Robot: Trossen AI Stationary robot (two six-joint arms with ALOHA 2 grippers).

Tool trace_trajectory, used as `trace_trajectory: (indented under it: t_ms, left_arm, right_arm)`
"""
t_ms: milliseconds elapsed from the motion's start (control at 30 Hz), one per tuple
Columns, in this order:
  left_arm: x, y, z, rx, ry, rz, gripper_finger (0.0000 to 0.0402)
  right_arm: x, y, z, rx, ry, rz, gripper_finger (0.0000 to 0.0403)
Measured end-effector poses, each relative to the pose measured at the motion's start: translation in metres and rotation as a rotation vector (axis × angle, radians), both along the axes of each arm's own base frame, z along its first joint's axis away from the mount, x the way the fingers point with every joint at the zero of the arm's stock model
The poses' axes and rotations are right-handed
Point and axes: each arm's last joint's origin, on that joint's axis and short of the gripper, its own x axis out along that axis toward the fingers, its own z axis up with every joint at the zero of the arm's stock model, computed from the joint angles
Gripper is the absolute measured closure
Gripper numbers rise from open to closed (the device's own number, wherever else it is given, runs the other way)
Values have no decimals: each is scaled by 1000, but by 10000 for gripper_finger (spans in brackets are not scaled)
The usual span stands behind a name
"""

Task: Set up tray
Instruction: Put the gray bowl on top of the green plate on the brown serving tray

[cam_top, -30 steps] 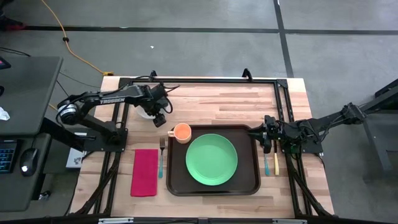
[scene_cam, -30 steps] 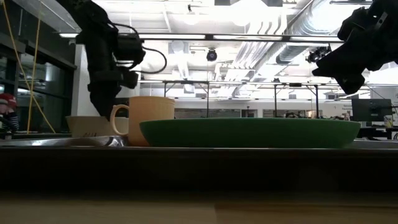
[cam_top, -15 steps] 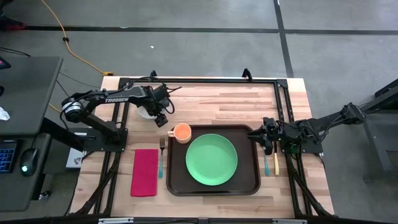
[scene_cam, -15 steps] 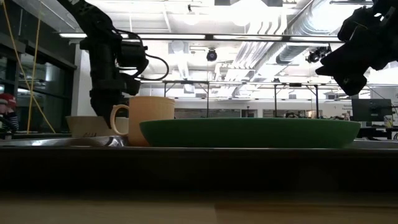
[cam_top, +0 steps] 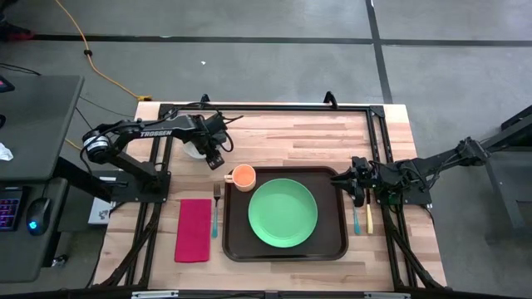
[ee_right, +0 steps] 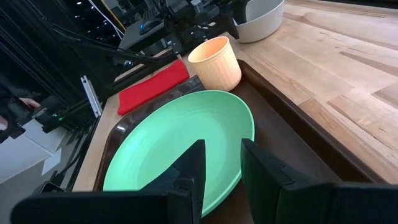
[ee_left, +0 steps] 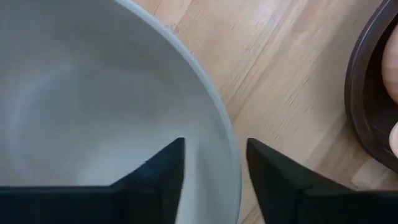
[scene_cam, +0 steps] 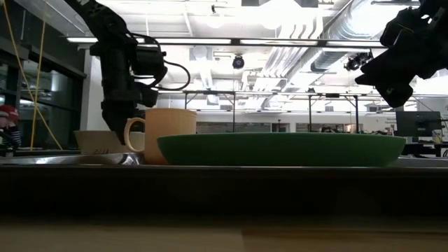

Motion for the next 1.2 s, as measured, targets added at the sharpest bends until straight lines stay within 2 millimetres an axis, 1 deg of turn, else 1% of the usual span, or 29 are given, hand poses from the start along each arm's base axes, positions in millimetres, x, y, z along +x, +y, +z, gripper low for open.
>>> trace_trajectory:
  t_ms: [367,433,567,667,767,1000,1200]
  left_arm:
    - [-2,0,3,24,22,4,380]
    - [-3,-1,2,26,41,-4,385]
    - [-5,-1,7,34,96,-27,375]
    - [-4,1,16,43,126,-43,387]
    - [-2,3,30,46,142,-51,389]
    - [6,8,76,90,140,-68,389]
    - [9,10,122,129,101,-68,389]
  right_arm:
    - [0,0,0,0,0,0,325]
    - [0,0,0,0,0,0,325]
    - [0,0,0,-2,0,-3,325]
    - [0,0,0,-4,-1,-10,325]
    - [0,0,0,-4,-1,-11,325]
    - [0,0,0,-4,-1,-11,325]
    - [0,0,0,-4,-1,-10,325]
